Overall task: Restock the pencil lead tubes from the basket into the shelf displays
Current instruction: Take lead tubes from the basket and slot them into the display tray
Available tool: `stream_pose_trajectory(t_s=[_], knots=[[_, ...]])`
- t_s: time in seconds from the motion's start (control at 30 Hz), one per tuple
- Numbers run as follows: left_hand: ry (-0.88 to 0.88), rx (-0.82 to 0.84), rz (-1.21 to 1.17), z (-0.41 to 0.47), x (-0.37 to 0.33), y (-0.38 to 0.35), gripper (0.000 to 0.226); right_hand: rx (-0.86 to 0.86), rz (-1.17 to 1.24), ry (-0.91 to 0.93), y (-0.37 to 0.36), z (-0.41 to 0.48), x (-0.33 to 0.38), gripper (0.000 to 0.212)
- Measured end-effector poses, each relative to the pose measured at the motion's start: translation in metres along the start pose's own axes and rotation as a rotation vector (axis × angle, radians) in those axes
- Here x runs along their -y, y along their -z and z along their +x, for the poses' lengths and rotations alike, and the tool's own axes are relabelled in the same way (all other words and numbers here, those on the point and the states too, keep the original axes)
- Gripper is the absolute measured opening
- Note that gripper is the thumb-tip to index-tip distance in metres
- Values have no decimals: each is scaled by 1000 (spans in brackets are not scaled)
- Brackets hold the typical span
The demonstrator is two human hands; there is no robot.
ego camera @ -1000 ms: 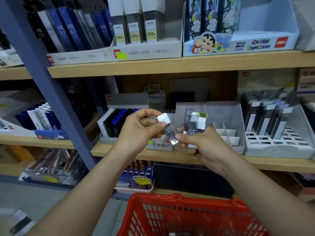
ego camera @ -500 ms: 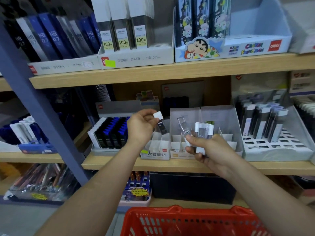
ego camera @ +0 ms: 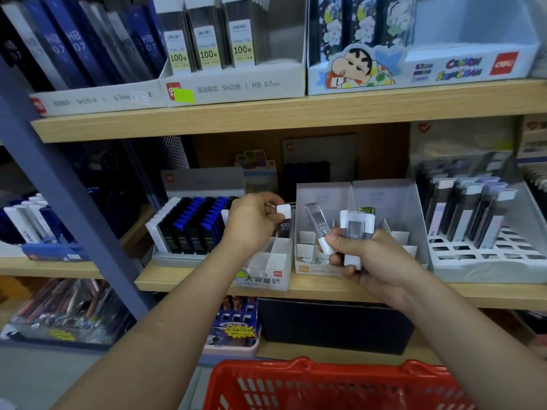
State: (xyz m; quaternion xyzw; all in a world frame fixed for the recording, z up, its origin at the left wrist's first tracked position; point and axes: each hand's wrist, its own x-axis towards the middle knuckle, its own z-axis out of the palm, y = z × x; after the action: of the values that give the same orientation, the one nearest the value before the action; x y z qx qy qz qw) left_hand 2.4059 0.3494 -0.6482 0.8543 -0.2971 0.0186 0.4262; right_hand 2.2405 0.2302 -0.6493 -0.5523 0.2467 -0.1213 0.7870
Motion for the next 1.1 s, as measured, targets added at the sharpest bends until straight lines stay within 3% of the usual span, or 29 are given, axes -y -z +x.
stream_pose_trajectory(t_s=[0.23, 0.53, 0.63, 0.7, 0.77, 0.83, 0.97, 1.1], knots=[[-79, -63, 197, -7, -6, 2, 27, 3, -38, -25, -3, -5, 0, 8], [-115, -133, 210, -10, -4, 7, 22, -6, -23, -26, -7, -9, 6, 13], [-83, -110, -57, -25, -15, 18, 18, 13, -15, -20, -6, -9, 6, 14], [-58, 67, -231, -40, -23, 25, 21, 33, -42, -12, -5, -10, 7, 14], [-71, 197, -226, -54, -29, 30, 20, 46, -69, 5, -6, -12, 8, 14], [-13, 201, -321, -61, -31, 35, 15, 38, -16, 23, -9, -12, 7, 12], [230, 177, -771, -73, -37, 36, 9, 81, 323, 17, -19, -16, 6, 17], [324, 206, -944, -87, -43, 30, 6, 97, 361, 28, -26, -20, 8, 22]])
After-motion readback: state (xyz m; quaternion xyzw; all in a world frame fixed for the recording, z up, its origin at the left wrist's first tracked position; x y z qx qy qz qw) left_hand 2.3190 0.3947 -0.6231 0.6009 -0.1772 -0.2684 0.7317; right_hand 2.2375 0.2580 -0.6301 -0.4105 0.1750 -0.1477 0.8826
